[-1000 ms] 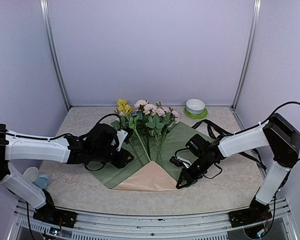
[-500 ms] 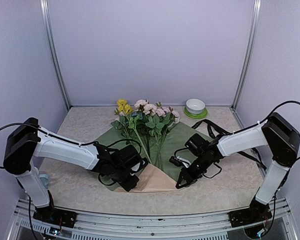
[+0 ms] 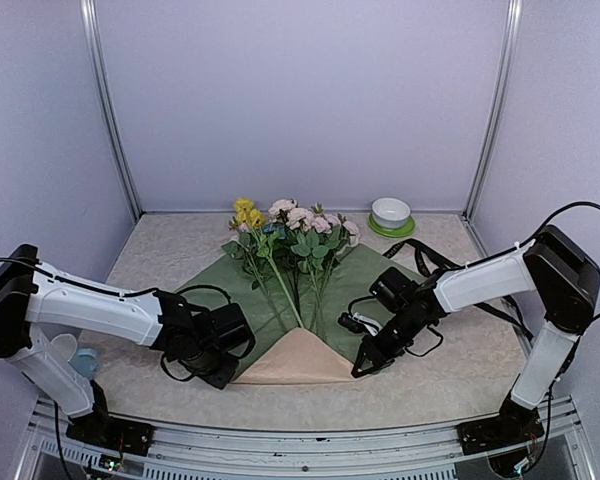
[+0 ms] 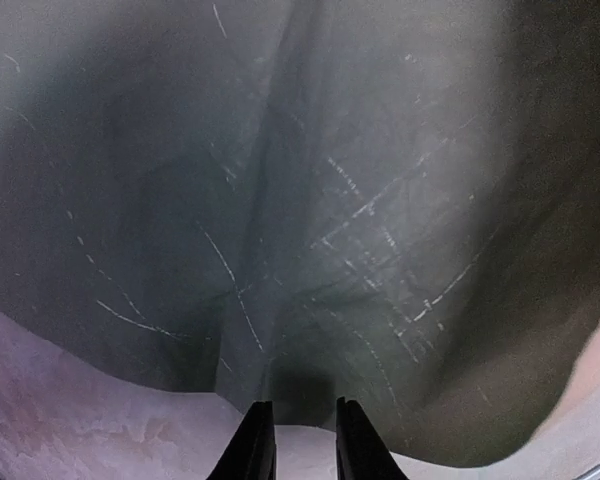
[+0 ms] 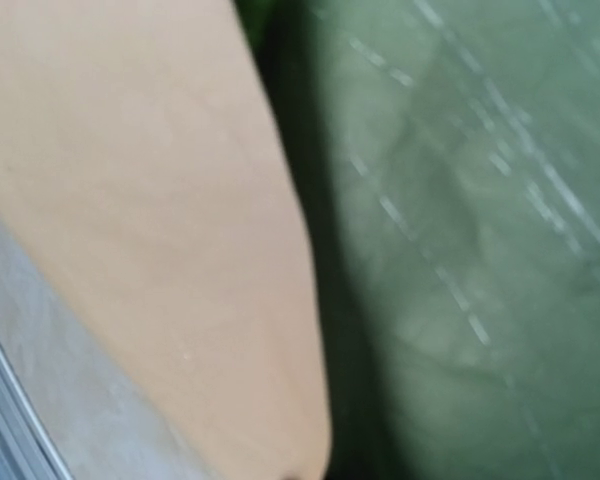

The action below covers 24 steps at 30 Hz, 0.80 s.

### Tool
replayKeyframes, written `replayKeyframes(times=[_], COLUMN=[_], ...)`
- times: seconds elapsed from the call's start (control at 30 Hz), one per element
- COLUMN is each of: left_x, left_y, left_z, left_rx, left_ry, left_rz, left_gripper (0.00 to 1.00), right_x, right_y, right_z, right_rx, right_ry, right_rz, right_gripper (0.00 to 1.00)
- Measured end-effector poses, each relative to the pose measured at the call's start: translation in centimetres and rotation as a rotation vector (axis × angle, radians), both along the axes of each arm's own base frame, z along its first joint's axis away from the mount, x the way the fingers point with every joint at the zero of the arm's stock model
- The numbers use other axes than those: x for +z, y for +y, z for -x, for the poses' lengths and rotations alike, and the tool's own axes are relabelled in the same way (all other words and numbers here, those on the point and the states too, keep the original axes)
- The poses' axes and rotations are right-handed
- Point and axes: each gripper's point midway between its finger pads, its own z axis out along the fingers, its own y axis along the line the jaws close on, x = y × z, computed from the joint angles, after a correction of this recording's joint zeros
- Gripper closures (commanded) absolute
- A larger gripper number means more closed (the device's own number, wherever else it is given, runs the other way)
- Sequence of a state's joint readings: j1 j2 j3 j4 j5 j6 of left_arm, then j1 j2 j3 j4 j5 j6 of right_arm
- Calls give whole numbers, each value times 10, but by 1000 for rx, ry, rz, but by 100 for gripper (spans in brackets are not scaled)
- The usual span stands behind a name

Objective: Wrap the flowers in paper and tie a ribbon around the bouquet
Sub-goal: Press the fold line of the 1/4-folded wrapping paper.

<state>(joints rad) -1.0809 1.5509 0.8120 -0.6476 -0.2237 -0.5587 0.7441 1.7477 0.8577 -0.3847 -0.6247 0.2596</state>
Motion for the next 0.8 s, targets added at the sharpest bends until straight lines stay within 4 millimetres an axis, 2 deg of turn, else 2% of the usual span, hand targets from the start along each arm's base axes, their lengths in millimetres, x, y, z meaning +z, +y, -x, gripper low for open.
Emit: replayKeyframes(times=[0.03,0.1,0.17,0.23,0.33,0.43,0.57,0.67,0.8], left_x=[6,25,50,77,99,84,38,15,12], left_y=[1,-13,-40,-75,-123,-155,-180,-179,-172], left_z=[-1,-3,-4,-1,9,17,15,17,18], left_rx=[1,-30,-75,-131,-237,-331,-382,-402,-391], left_ry=[-18,-70,-127,-182,-223,-201,-171,-147,-130], left_rz=[-22,-25,17,83,162,155,46,-12,-32], left_gripper=[78,78,78,76,78,82,82,82,82], right_x=[0,0,0,0,0,0,1,1,1], right_y=[0,0,0,1,1,1,3,4,4], right_z=[0,0,0,1,0,0,-1,-1,-1], right_rx=[2,3,4,6,5,5,6,4,-3], right_ry=[-1,-4,-5,-8,-14,-16,-31,-38,-45], right_rz=[0,2,3,5,8,8,2,-6,-12], right_gripper=[100,100,100,100,100,100,100,100,100])
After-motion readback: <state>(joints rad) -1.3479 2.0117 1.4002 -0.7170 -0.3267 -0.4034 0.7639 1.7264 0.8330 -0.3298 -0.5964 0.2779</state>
